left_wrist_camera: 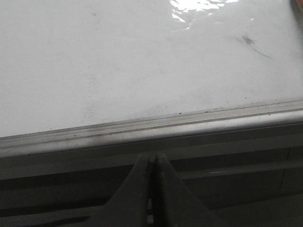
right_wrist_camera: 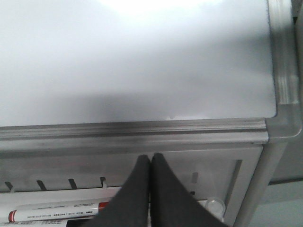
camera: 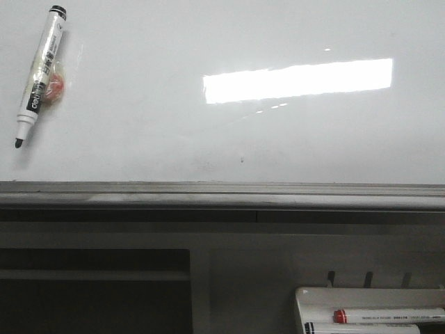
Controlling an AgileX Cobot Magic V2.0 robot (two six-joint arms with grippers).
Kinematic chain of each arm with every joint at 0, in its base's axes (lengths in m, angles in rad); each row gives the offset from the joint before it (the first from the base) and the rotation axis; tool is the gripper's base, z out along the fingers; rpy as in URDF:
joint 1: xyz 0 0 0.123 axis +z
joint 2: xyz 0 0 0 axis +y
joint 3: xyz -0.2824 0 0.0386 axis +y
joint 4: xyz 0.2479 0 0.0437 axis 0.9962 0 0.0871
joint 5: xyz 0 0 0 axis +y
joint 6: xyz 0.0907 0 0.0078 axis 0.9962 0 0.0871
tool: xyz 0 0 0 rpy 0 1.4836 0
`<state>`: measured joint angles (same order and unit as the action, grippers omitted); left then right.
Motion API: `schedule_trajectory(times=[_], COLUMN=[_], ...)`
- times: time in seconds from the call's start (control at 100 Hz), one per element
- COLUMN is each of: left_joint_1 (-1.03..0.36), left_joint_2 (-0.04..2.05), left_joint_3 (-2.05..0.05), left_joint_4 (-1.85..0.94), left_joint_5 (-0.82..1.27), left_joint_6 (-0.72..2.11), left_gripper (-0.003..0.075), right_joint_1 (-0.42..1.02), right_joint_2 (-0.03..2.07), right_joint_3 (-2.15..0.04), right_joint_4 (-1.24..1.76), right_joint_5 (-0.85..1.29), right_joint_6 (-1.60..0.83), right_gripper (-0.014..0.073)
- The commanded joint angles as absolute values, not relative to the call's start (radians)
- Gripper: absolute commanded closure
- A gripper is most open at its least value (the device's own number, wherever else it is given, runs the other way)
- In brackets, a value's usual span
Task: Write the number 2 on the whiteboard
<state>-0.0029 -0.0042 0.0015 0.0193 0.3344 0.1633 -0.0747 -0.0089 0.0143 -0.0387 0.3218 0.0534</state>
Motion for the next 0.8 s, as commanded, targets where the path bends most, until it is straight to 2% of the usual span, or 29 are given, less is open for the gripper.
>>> schedule_trajectory(times=[0.0, 0.79], left_joint_1=[-0.002, -0.002], left_joint_2=[-0.03, -0.03], left_joint_3=[0.012, 0.012], left_joint_4=[0.019, 0.019], left_joint_5=[0.283, 0.27], left_joint_6=[0.157, 0.157], left_gripper=[0.0741, 0.0741], right_joint_1=[-0.079, -0.079], right_joint_2=[-0.03, -0.03], right_joint_3=[0.039, 0.039], right_joint_4=[-0.039, -0.039], right_joint_5=[0.306, 0.267], right_joint_6=[0.047, 0.047], right_gripper=[0.0654, 0.0654])
